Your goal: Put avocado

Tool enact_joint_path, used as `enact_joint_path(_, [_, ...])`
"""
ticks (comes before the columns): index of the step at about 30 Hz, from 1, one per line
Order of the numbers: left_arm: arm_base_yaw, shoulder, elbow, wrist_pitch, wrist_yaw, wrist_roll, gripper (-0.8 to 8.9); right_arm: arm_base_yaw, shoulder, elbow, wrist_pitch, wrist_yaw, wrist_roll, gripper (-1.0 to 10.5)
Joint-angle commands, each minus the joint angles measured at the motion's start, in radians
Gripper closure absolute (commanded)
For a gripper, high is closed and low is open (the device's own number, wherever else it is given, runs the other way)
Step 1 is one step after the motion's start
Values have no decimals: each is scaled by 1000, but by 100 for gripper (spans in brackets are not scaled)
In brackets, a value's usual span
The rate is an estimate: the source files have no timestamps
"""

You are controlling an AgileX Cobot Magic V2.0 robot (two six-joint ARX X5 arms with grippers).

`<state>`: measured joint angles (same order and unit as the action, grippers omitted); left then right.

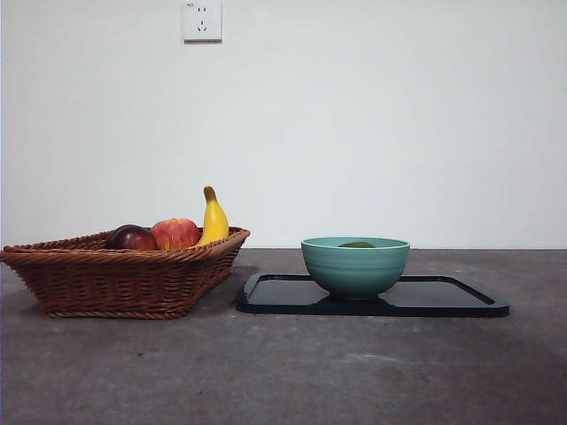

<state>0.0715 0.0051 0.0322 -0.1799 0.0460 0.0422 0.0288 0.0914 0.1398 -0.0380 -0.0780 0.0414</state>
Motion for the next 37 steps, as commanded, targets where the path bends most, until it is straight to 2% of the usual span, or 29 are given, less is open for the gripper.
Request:
enact_joint_path(1, [2,-2,-21,-8,-3,-2,807,-1,-38,-51,16,35,20,940])
enact_joint_path(6, [2,-2,-21,-8,-3,-2,807,0,-89,-130,-6,35,58,940])
enact_joint_path(15, [2,-2,-21,-8,-3,-2,807,0,-88,-129,-146,35,61,940])
enact_joint_path(18, [2,-2,-21,-8,-3,-2,807,1,-88,-129,-135,27,82,940])
enact_joint_path(37, [2,-2,-21,-8,-3,-2,807,2,-88,-129,-116,27,82,939])
